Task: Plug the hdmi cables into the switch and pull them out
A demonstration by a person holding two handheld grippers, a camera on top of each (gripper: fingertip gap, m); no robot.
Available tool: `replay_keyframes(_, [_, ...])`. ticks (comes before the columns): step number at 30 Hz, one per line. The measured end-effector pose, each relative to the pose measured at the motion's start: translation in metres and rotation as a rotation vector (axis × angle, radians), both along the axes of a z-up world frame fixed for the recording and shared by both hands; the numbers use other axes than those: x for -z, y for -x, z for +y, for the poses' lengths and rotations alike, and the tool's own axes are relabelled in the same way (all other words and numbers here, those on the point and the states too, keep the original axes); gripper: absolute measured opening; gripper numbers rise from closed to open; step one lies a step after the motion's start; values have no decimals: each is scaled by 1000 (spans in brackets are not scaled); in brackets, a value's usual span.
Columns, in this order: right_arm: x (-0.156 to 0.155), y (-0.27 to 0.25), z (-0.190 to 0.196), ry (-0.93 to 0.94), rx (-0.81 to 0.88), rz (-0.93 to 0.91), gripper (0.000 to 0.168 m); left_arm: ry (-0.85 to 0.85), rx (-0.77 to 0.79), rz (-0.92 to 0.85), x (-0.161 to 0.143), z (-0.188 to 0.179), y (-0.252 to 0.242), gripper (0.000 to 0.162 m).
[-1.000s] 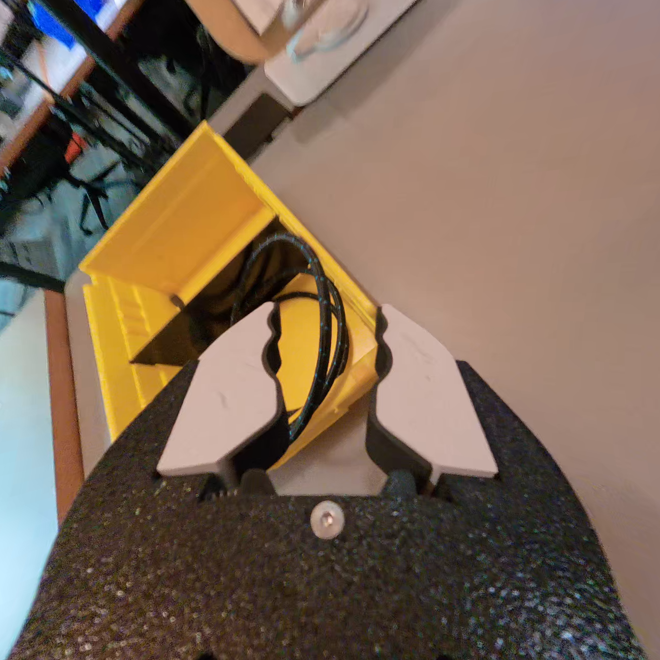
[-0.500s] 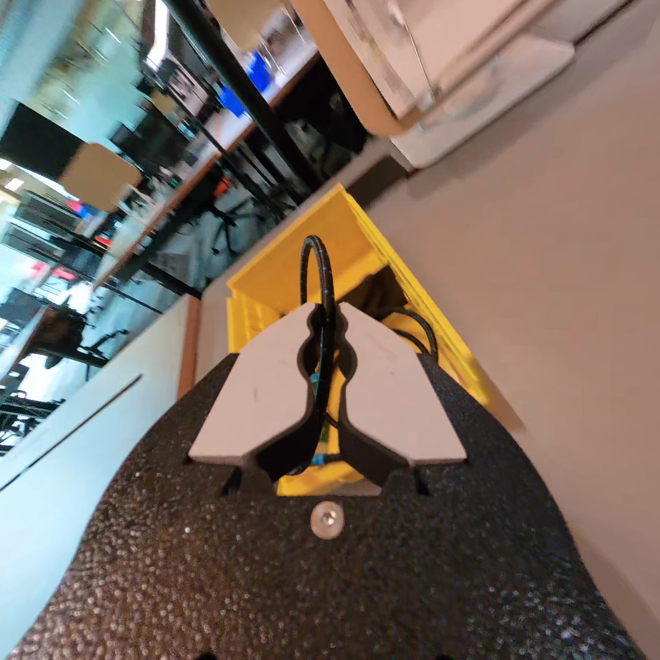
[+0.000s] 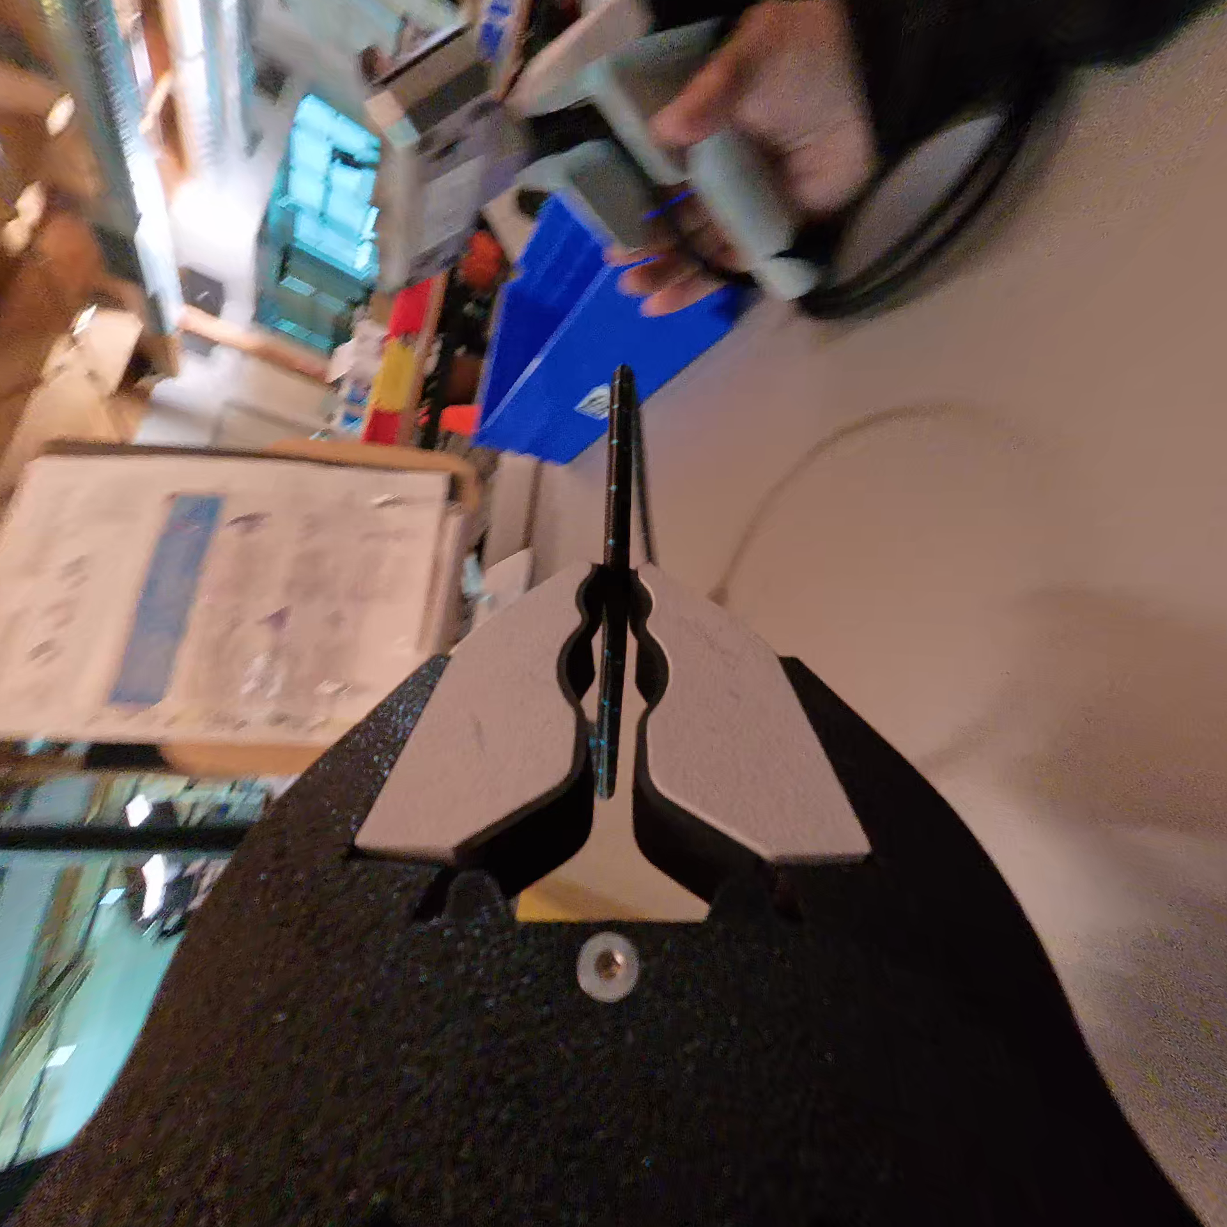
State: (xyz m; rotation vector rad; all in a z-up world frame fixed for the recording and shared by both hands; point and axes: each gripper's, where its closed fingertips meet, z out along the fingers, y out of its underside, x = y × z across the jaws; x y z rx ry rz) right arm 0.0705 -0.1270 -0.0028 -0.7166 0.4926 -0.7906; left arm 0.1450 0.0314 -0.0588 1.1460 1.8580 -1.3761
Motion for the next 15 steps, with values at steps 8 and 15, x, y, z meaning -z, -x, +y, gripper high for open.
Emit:
replay_keyframes(8, [14,-16,19,90,-7,94,22,-390,120,364,98,32,30,12])
replay_keyframes(15, [14,-18,17,81,-1,98,22,-370,-194,812,88,4,-11,51])
